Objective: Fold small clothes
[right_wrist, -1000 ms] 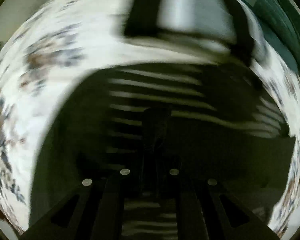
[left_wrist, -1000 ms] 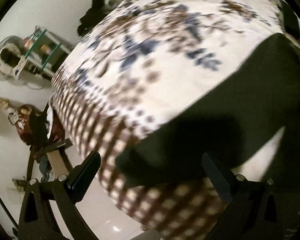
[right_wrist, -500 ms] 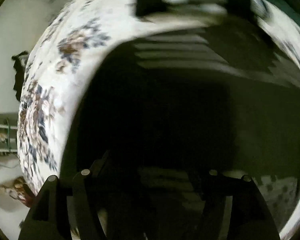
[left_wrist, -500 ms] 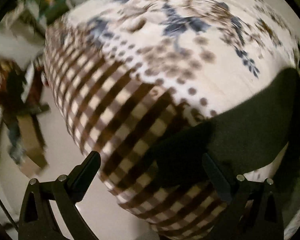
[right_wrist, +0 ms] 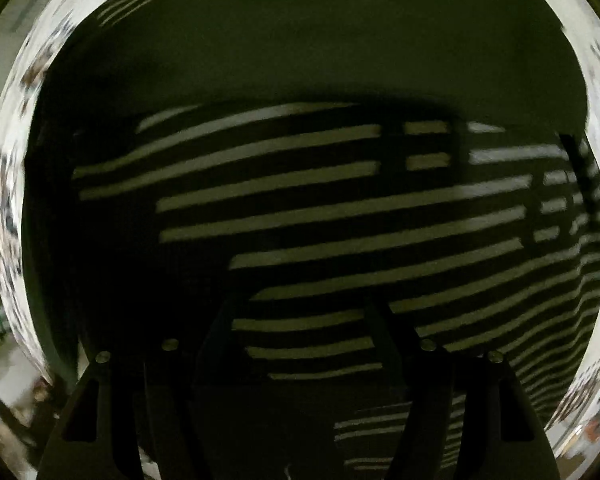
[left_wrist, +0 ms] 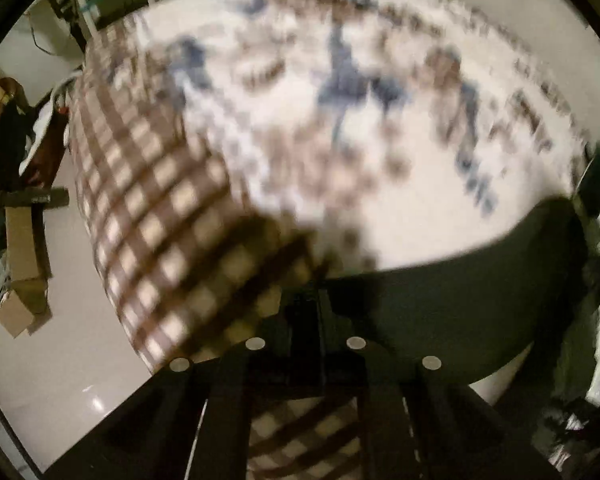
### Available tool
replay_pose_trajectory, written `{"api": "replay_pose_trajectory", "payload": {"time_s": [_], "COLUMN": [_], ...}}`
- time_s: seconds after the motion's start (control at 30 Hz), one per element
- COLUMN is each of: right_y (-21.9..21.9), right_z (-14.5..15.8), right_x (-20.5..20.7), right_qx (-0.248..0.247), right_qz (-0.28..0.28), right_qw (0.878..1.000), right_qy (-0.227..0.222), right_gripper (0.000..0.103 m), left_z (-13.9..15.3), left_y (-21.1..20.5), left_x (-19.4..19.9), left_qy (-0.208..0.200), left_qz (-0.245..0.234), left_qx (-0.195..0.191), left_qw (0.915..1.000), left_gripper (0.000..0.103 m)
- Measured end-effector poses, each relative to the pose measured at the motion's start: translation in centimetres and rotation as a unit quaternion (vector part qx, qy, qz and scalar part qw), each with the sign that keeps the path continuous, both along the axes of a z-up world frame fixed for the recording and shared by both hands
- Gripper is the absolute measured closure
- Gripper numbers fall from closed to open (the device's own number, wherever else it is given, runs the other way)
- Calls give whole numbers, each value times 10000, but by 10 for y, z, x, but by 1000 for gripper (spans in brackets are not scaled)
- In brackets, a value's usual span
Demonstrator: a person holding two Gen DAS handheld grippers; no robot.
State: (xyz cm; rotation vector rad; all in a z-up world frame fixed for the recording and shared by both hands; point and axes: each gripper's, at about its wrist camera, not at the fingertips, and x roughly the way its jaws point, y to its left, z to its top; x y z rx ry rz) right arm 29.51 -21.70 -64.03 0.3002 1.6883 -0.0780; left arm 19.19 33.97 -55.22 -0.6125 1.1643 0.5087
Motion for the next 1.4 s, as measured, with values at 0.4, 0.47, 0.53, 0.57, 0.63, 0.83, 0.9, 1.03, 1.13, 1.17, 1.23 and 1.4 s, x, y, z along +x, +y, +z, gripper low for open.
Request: {"api": "replay_pose_trajectory", "payload": {"time_s": [0.4,0.47,0.53,0.57,0.63,0.83,0.9,1.03,1.13,1.17,1.23,1.4], "right_y": [66,67,69,66,60,49,40,18,9,3,-1,-53], "right_z": [25,29,29,30,31,24,22,26,33,36,40,67], "right_x": [-9,-10,-13,-15,-18,-5,0,-3,-3,-3,6,14], "right_qx": [392,398,444,548,685,509,467,417,295,108,-306,-954], "right_qz": [444,454,452,437,463,231,77,-77,-46,-14,-3,-183], "right_qw": [9975,9975,9976,9971,9961,9975,9980,9981,9984,9987,9977,9901], "right_qy": [-375,-356,-296,-287,-300,-427,-422,-446,-488,-503,-600,-1014], "right_gripper": [34,34,34,34,34,34,34,33,32,29,17,11], "left_z": [49,28,13,8,-3,-42,-57,-71,-52,-48,-33,28], "left_y": [129,144,158,162,173,152,140,130,126,126,126,116], "left_x": [92,95,80,69,41,13,31,68,83,87,92,110], "left_qy": [-1015,-825,-712,-675,-663,-1130,-1145,-798,-855,-829,-888,-1184], "left_qz": [427,639,1058,1220,1693,2205,2050,2122,2172,2107,2053,1687], "left_qx": [422,73,-116,-133,-333,-1587,-1912,-1475,-606,-468,-250,360], "left_qw": [9930,9945,9918,9901,9828,9558,9530,9627,9705,9729,9743,9779], "left_gripper": [93,91,91,91,79,40,41,40,93,96,96,96]}}
